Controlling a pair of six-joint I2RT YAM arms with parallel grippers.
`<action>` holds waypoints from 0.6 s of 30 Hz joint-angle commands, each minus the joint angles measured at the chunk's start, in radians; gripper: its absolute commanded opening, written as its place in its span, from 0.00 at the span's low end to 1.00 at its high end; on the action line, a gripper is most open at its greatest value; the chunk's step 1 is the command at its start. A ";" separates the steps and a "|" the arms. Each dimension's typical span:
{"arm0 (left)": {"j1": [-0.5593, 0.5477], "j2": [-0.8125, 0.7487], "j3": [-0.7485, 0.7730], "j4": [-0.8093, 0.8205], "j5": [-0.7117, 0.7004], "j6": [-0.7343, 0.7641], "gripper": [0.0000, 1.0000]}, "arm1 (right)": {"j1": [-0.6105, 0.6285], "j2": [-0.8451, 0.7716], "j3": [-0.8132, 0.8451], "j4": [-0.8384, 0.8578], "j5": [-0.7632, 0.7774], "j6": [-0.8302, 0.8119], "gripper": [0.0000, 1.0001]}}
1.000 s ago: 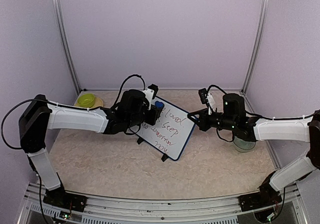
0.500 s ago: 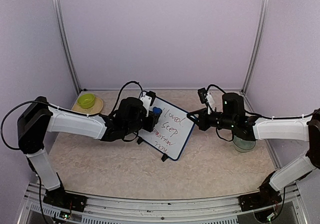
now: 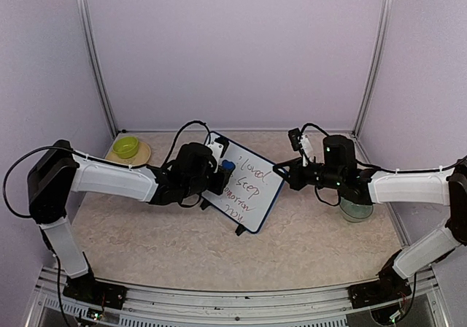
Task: Erase the whiteboard
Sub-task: Erase the center of the whiteboard.
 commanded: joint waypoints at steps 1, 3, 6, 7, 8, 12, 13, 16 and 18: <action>-0.003 0.055 0.114 -0.023 0.024 0.039 0.17 | 0.063 0.054 -0.038 -0.203 -0.152 -0.165 0.00; -0.003 0.066 0.146 -0.028 0.029 0.047 0.17 | 0.064 0.056 -0.038 -0.204 -0.151 -0.166 0.00; -0.003 0.076 0.179 -0.038 0.037 0.051 0.17 | 0.064 0.058 -0.037 -0.204 -0.151 -0.166 0.00; -0.003 0.075 0.179 -0.038 0.042 0.048 0.17 | 0.066 0.059 -0.038 -0.205 -0.150 -0.167 0.00; -0.003 0.073 0.177 -0.038 0.044 0.046 0.17 | 0.066 0.060 -0.036 -0.206 -0.150 -0.168 0.00; -0.003 0.059 0.144 -0.028 0.043 0.037 0.17 | 0.067 0.062 -0.036 -0.207 -0.150 -0.168 0.00; -0.003 0.054 0.131 -0.026 0.040 0.034 0.17 | 0.067 0.062 -0.033 -0.209 -0.148 -0.168 0.00; -0.003 0.037 0.083 -0.021 0.036 0.021 0.17 | 0.068 0.060 -0.024 -0.221 -0.150 -0.168 0.00; -0.003 0.021 0.040 -0.012 0.035 0.010 0.17 | 0.070 0.053 -0.020 -0.230 -0.155 -0.166 0.00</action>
